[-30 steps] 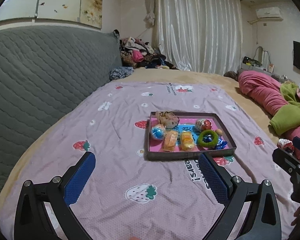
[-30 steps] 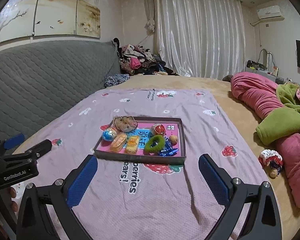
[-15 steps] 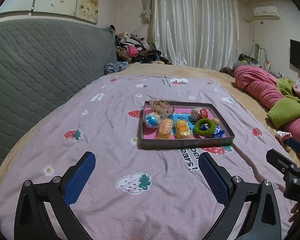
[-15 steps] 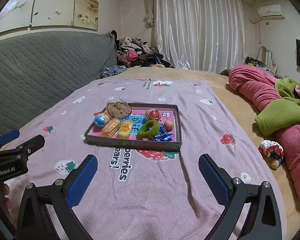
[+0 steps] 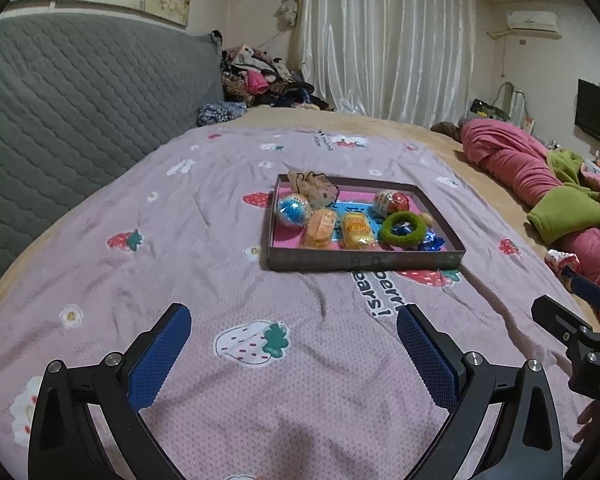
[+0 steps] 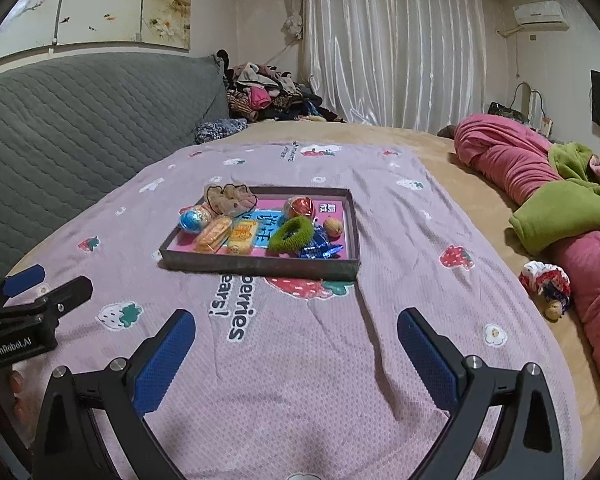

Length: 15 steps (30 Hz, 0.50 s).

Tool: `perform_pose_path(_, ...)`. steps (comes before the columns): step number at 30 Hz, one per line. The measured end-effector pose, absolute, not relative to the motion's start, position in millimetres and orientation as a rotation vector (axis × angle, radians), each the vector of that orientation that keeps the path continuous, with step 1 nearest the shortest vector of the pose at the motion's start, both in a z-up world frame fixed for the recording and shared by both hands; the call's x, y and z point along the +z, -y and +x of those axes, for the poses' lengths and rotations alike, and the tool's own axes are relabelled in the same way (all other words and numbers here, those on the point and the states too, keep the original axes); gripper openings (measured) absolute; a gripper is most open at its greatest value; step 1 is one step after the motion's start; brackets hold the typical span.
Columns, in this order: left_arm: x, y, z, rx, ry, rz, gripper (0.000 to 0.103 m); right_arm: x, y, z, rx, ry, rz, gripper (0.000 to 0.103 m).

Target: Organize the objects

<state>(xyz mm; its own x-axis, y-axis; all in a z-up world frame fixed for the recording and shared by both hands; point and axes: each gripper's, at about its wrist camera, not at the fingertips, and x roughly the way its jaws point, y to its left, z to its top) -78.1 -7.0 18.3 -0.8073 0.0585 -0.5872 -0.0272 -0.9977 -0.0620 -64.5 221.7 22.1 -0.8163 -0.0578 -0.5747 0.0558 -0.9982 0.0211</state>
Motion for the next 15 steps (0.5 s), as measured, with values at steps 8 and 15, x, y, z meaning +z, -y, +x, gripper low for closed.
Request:
perform_pose_path(8, 5, 10, -82, 2.949, 0.095, -1.008, 0.103, 7, -229, -64, -2.934, 0.041, 0.967, 0.102)
perform_pose_path(15, -3, 7, -86, 2.958, 0.037, -1.035, 0.103, -3, -230, -65, -2.928, 0.030, 0.999, 0.102)
